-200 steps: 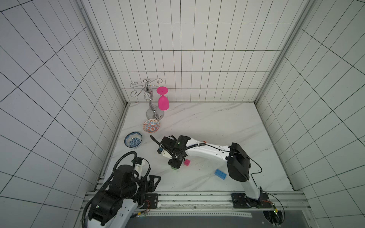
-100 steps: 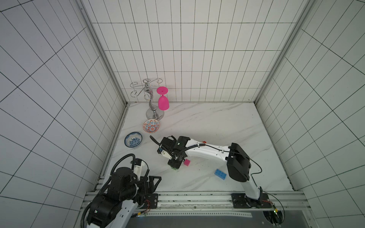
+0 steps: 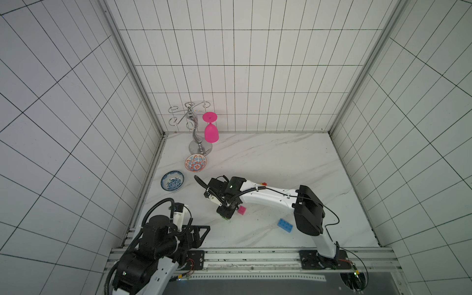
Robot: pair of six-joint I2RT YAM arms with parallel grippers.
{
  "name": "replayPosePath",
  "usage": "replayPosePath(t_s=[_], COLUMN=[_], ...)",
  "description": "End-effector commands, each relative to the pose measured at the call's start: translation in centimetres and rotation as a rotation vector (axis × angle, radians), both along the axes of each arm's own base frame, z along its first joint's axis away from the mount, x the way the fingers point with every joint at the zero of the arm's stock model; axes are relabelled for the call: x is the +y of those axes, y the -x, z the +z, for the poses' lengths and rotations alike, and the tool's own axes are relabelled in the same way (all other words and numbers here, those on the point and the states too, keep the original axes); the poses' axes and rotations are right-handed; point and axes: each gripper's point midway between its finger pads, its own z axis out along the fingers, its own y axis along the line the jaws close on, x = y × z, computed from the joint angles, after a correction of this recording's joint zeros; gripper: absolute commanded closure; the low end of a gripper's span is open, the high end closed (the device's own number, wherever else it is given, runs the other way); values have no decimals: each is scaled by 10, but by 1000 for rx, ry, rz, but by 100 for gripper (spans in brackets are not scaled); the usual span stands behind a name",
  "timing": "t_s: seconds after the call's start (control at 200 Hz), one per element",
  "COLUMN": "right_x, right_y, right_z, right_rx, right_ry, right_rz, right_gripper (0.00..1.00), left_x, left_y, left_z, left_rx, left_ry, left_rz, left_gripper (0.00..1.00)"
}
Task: Assemble the letter r with lego
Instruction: Assemble the lego brick with the lego brick.
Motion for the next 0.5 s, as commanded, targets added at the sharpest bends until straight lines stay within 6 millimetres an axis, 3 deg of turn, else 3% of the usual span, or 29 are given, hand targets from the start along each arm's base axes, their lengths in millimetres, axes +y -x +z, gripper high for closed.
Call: replayPosePath(t_s=[0.0, 0.13, 0.335, 0.435, 0.495], right_x=[-13, -7, -2, -13, -28], right_y=[2, 0, -13, -28, -42], right_z=[-7, 13, 60, 88, 104], right_rx=[-2, -14, -87, -188, -271], right_ry=[92, 51, -56, -84, -88], right_rz=[-21, -33, -92, -153, -213], right_gripper=[45, 27, 24, 20, 5], left_x=[2, 3, 5, 7, 7], left_y=[-1, 0, -2, -4, -6], left_z=[10, 15, 20, 24, 26], left_rx=[-50, -63, -71, -85, -89], left_ry=[13, 20, 6, -5, -12], left_rz=[19, 21, 34, 41, 42], left_gripper=[3, 3, 3, 3, 3])
